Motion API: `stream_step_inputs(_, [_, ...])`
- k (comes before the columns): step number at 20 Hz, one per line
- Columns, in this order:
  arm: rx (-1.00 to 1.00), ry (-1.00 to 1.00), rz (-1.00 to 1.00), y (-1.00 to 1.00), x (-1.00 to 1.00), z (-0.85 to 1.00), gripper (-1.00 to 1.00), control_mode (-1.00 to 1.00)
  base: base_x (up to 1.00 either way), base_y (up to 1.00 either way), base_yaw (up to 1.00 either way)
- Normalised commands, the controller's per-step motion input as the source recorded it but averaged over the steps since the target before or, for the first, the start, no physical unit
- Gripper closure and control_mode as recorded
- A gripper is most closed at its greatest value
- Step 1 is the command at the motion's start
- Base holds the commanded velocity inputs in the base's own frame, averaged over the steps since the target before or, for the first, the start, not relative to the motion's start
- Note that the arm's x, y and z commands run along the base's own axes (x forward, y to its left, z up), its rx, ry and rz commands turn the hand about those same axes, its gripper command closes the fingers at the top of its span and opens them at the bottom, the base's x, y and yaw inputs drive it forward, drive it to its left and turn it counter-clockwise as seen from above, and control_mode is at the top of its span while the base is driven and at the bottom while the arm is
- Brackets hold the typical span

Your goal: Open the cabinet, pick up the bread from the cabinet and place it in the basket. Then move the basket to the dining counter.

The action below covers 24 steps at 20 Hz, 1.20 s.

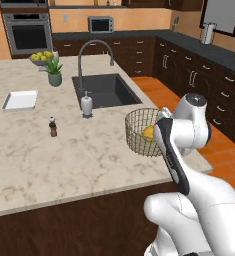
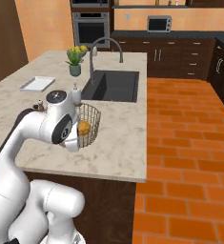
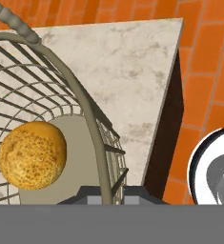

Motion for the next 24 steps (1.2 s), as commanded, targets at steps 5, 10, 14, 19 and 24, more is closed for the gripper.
stream_step_inputs(5, [-0.05,0.00,0.03,-0.02,0.58,-0.83,1.00,-1.00,0.00,0.00,0.00])
stream_step_inputs(10, [-0.11,0.00,0.00,0.00,0.44,-0.73,1.00,-1.00,0.00,0.00,0.00])
stream_step_inputs(14, [0.00,0.00,0.00,0.00,0.22,-0.34,1.00,-1.00,0.00,0.00,0.00])
stream_step_inputs(19, [0.00,0.01,0.00,0.07,0.18,-0.22,1.00,-1.00,0.00,0.00,0.00])
stream_step_inputs(24, [0.00,0.02,0.00,0.05,0.20,-0.15,-1.00,-1.00,0.00,0.00,0.00])
